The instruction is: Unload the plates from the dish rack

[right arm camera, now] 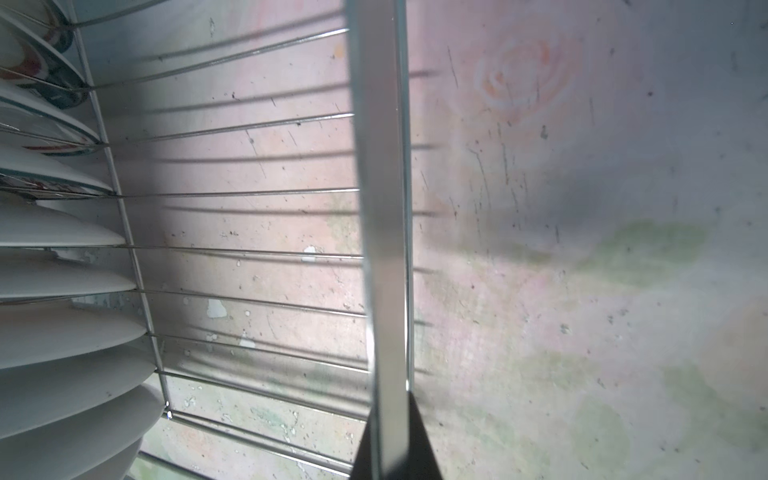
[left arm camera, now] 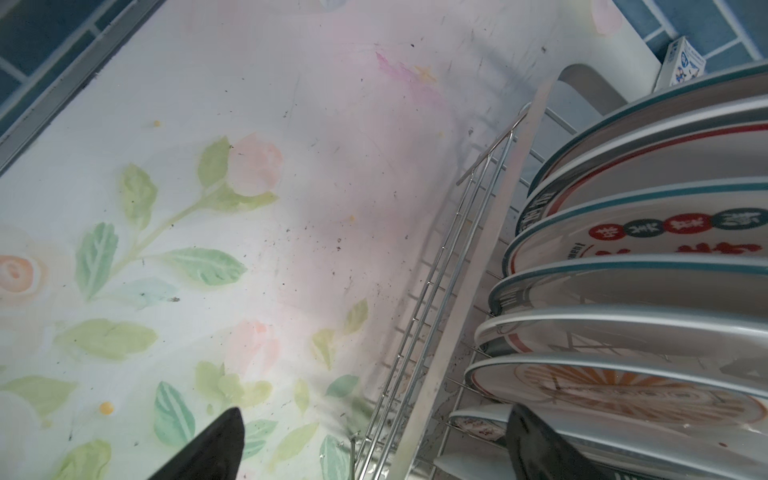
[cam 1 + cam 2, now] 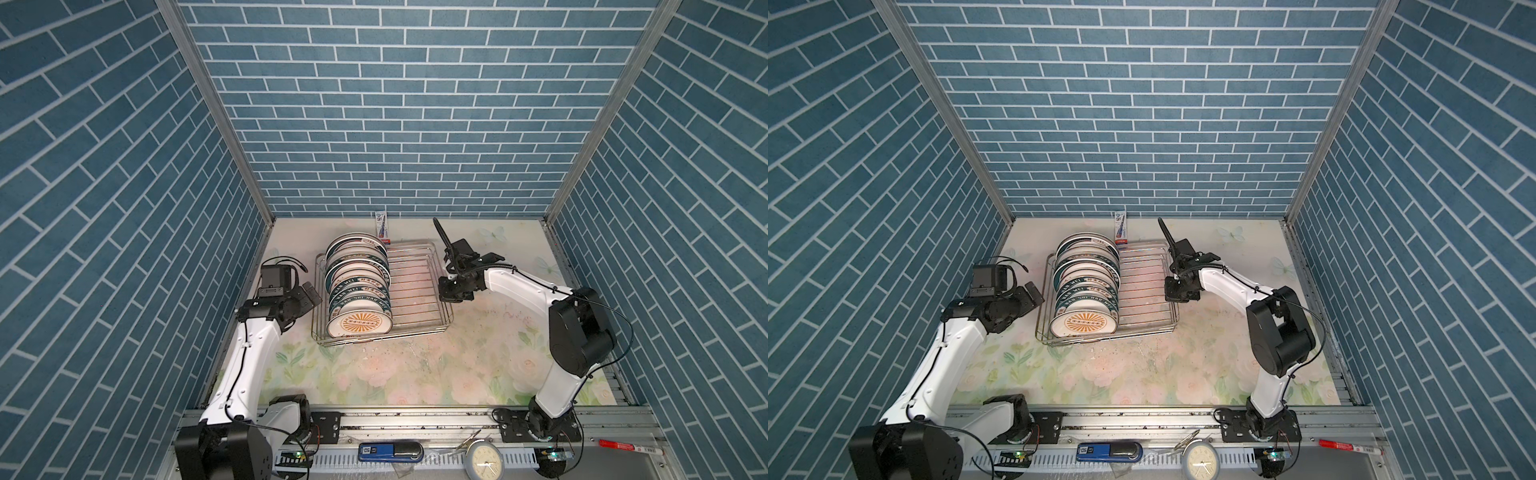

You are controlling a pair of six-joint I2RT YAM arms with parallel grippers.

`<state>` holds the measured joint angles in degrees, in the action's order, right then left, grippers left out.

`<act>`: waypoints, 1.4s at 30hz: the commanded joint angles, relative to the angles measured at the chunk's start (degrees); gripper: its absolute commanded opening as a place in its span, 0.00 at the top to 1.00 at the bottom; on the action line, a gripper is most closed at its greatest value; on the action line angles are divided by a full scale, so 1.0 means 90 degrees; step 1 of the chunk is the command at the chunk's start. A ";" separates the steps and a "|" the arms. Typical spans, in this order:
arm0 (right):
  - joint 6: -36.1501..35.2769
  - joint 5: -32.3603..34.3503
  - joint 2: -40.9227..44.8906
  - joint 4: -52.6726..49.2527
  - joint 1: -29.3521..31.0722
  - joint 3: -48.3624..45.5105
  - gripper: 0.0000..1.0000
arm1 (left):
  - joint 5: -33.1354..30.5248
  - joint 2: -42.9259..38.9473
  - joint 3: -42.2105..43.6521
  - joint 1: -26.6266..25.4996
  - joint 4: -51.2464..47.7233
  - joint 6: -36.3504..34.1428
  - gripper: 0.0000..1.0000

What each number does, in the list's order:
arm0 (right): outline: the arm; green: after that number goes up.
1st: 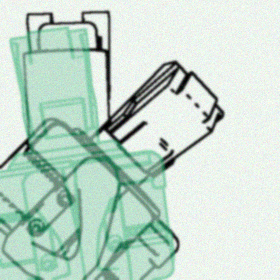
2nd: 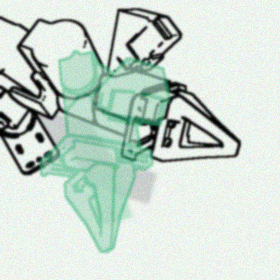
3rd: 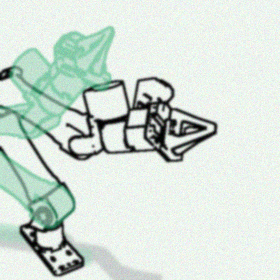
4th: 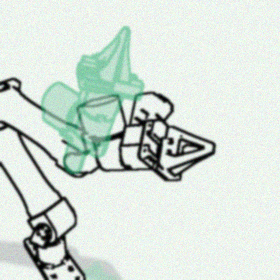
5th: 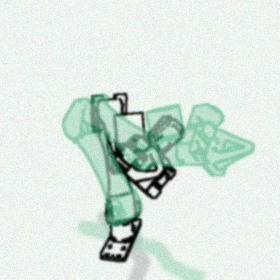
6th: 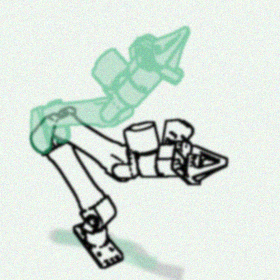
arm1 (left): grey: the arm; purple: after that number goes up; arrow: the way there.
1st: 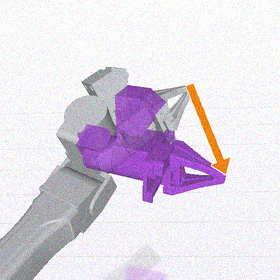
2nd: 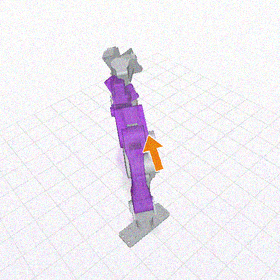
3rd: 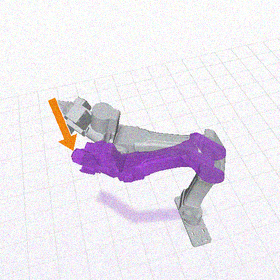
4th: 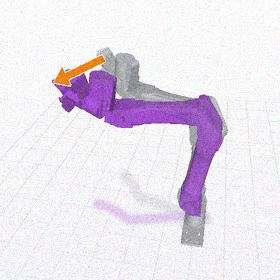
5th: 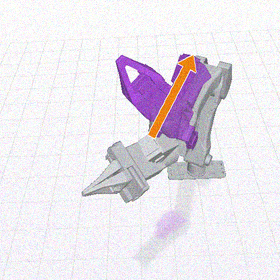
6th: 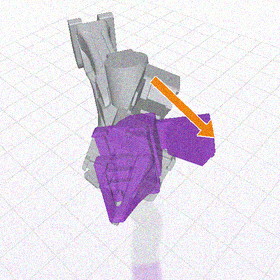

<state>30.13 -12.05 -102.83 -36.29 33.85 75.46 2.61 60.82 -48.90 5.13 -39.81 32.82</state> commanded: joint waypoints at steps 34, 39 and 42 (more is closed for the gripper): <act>-0.0562 -0.0709 -0.3193 -0.0712 0.0447 0.3888 1.00 | -0.0351 -0.1372 -0.0675 0.0749 -0.0443 -0.0189 0.01; -0.0553 -0.0720 -0.3221 -0.0660 0.0625 0.3939 1.00 | -0.0073 -0.1334 -0.0768 0.0746 -0.0413 -0.0422 0.01; -0.0583 -0.0730 -0.3261 -0.0744 0.0685 0.4049 1.00 | 0.0217 -0.1167 -0.0829 0.0749 -0.0380 -0.0612 0.01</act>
<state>25.08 -12.86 -127.76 -44.93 36.86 111.24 1.80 49.19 -54.68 11.49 -42.78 30.13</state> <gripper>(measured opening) 0.069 0.994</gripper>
